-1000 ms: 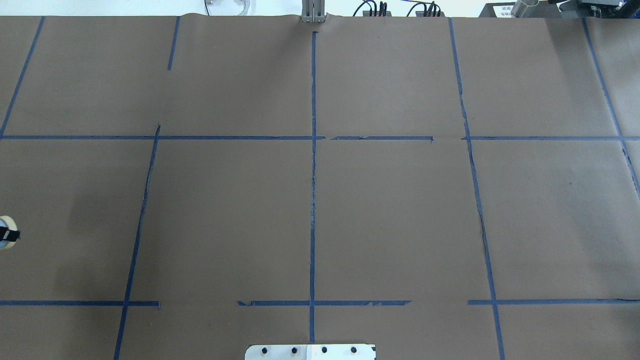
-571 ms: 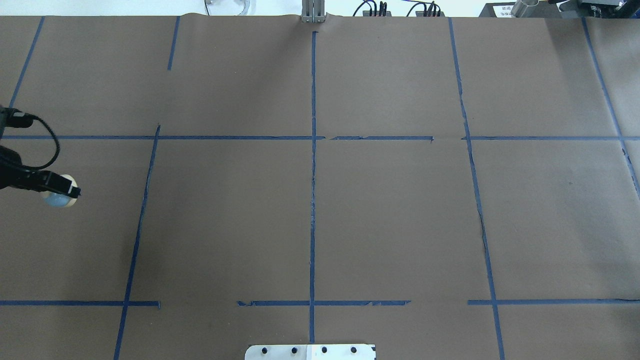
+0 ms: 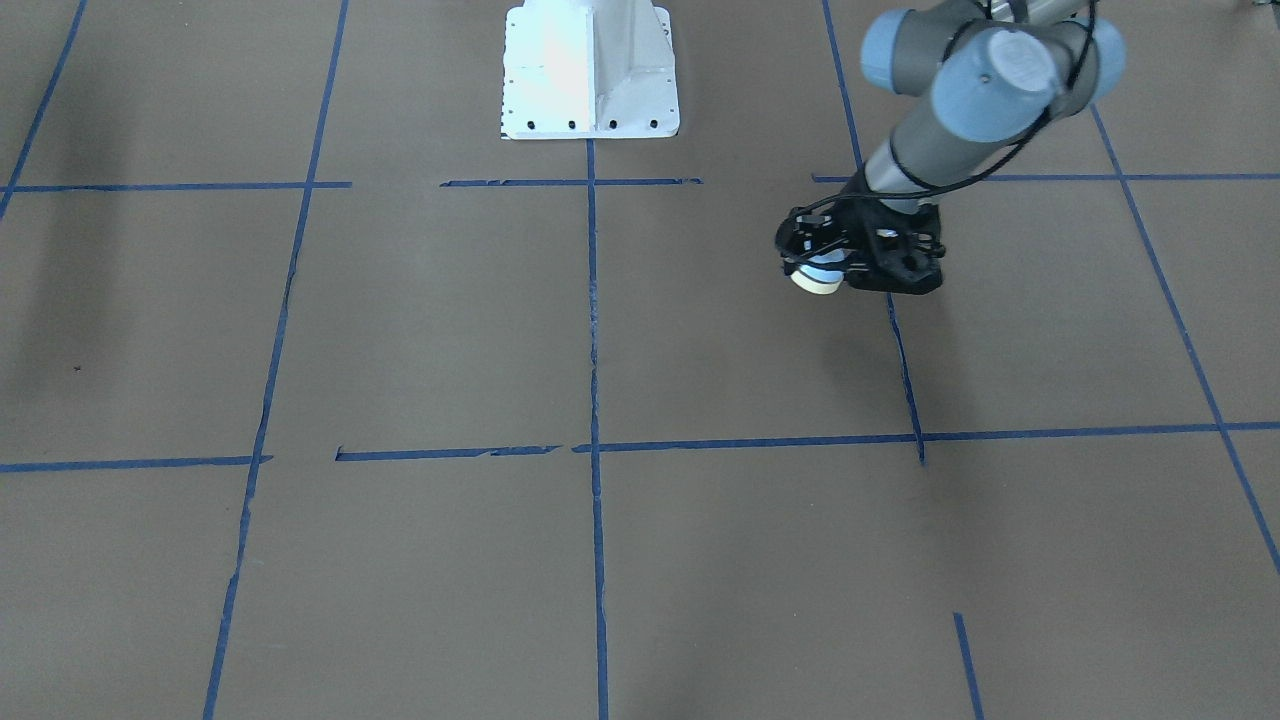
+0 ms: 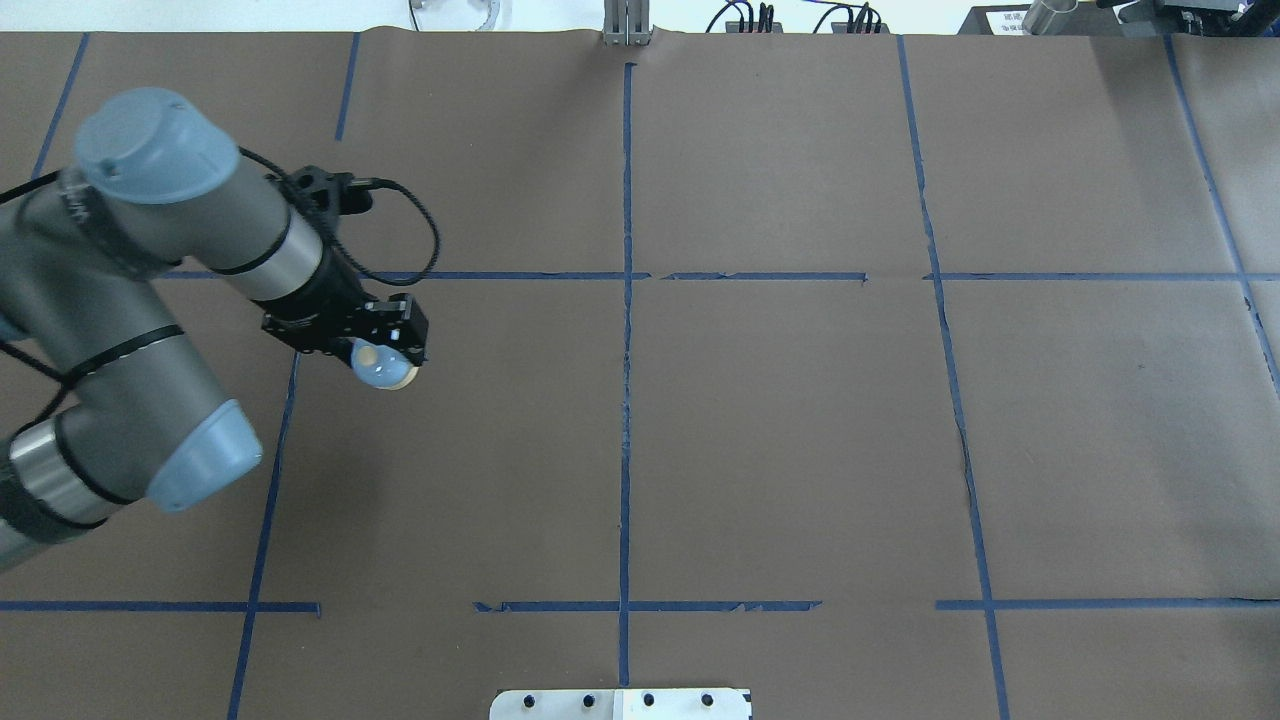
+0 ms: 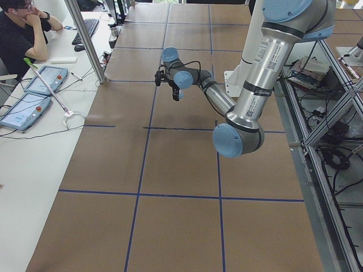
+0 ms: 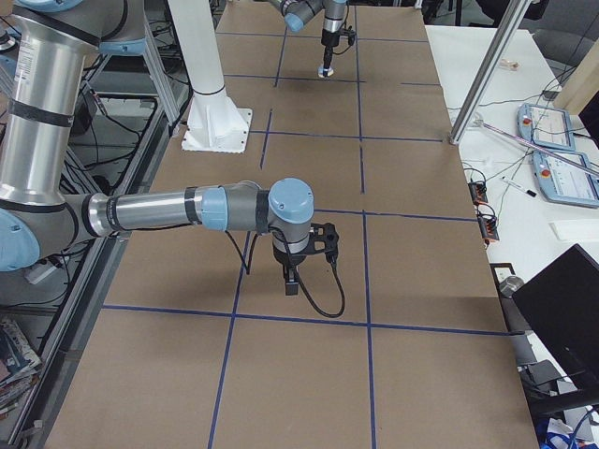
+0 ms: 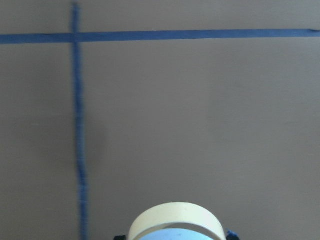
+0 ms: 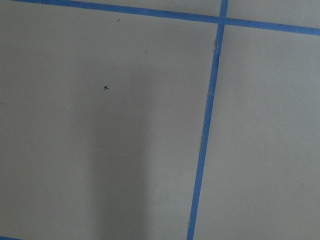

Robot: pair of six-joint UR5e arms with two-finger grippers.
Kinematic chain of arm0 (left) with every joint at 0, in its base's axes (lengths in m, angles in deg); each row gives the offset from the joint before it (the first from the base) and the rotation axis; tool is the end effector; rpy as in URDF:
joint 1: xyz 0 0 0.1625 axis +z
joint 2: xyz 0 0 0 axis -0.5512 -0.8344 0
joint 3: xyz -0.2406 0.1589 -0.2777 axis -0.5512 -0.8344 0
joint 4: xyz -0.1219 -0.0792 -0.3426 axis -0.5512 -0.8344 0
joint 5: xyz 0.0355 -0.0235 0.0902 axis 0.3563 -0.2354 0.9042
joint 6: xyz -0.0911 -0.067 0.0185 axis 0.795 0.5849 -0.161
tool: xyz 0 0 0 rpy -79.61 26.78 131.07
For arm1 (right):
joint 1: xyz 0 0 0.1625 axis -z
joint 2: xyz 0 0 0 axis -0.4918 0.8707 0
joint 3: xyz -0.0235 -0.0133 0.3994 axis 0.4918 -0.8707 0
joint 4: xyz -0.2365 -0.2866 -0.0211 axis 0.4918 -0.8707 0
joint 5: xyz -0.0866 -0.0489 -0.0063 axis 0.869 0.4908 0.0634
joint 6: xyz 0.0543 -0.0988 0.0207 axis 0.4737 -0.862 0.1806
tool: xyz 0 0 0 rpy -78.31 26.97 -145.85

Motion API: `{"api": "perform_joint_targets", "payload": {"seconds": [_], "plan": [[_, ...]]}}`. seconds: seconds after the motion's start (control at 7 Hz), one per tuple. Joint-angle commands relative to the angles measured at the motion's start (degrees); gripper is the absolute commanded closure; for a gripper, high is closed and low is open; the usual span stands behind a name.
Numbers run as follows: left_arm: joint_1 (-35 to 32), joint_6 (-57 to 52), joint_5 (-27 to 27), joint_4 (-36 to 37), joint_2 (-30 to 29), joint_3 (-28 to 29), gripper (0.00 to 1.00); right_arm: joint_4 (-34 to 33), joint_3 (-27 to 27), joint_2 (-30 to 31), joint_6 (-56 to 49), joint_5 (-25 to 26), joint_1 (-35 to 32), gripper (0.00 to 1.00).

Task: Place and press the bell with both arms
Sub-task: 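Carry the blue-and-white bell in the left gripper toward the centre grid crossing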

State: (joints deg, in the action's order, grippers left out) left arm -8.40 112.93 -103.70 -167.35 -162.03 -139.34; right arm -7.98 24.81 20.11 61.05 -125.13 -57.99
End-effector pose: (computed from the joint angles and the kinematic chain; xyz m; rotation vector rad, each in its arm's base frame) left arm 0.3932 -0.4411 0.2852 -0.0633 0.9461 0.0146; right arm 0.0366 -0.3341 0.5770 0.0241 -0.7953 -0.1304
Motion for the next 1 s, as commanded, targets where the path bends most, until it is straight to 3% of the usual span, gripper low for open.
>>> {"api": "perform_joint_targets", "payload": {"seconds": [0.0, 0.14, 0.43, 0.57, 0.71, 0.86], "plan": [[2.65, 8.23, 4.89, 1.97, -18.73, 18.13, 0.97, 0.00, -0.16, -0.07, 0.00, -0.06, 0.00, 0.00], [4.14, 10.26, 7.79, 0.31, -25.88, 28.59, 0.98, 0.00, -0.25, -0.07, 0.00, -0.06, 0.09, 0.00], [4.41, 12.38, 10.01, -8.46, -32.50, 42.51, 1.00, 0.00, -0.25, -0.07, 0.00, 0.03, 0.00, 0.00], [4.85, 13.35, 12.01, -11.02, -35.32, 47.63, 1.00, 0.00, -0.34, -0.07, 0.09, 0.03, 0.09, 0.00], [5.11, 13.71, 12.29, -11.92, -35.61, 48.47, 0.92, 0.00, -0.34, -0.07, 0.00, 0.03, 0.09, 0.00], [5.12, 13.71, 12.30, -11.93, -35.53, 48.56, 0.28, 0.00, -0.34, -0.07, 0.00, 0.03, 0.09, 0.00]]}}
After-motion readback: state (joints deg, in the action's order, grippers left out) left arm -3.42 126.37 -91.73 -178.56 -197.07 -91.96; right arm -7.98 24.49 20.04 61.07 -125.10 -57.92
